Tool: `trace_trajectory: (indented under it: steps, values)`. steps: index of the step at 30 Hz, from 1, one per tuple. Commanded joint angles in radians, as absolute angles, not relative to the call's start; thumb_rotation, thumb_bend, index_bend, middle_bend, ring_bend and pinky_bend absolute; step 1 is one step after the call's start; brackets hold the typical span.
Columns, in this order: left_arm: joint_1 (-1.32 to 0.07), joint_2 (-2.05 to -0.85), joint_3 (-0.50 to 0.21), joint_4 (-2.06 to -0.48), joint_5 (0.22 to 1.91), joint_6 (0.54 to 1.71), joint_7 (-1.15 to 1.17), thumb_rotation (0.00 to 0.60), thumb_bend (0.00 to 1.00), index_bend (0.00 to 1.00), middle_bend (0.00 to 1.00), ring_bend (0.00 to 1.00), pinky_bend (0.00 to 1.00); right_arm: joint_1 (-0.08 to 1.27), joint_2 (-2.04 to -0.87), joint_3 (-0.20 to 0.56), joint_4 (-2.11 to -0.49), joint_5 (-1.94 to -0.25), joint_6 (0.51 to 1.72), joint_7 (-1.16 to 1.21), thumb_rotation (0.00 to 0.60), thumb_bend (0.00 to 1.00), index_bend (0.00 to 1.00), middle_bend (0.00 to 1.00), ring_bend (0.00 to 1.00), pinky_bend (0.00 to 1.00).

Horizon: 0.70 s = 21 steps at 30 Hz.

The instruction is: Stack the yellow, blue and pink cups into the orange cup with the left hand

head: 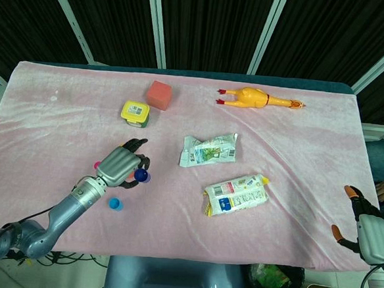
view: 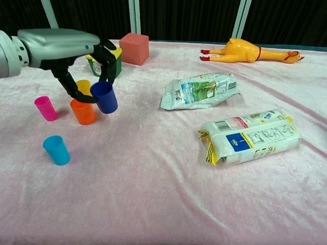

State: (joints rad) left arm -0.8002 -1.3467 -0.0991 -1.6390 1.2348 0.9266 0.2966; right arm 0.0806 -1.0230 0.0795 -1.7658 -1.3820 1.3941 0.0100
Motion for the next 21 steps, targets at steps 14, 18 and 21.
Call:
trace_trajectory:
  steps: [14, 18, 21]
  values:
    - [-0.752, -1.318, -0.094, -1.550, 1.217, 0.922, 0.208, 0.600, 0.28, 0.46, 0.50, 0.01, 0.11, 0.081, -1.023, 0.080, -1.767, -1.376, 1.392, 0.005, 0.600, 0.27, 0.03, 0.06, 0.16, 0.21]
    - [-0.757, -1.338, -0.096, -1.521, 1.220, 0.906, 0.194, 0.600, 0.28, 0.46, 0.50, 0.01, 0.11, 0.081, -1.023, 0.081, -1.768, -1.375, 1.392, 0.006, 0.600, 0.27, 0.03, 0.06, 0.16, 0.21]
    - [-0.757, -1.343, -0.096, -1.509, 1.221, 0.901, 0.190, 0.600, 0.28, 0.46, 0.50, 0.01, 0.11, 0.081, -1.023, 0.081, -1.767, -1.375, 1.392, 0.006, 0.600, 0.27, 0.03, 0.06, 0.16, 0.21]
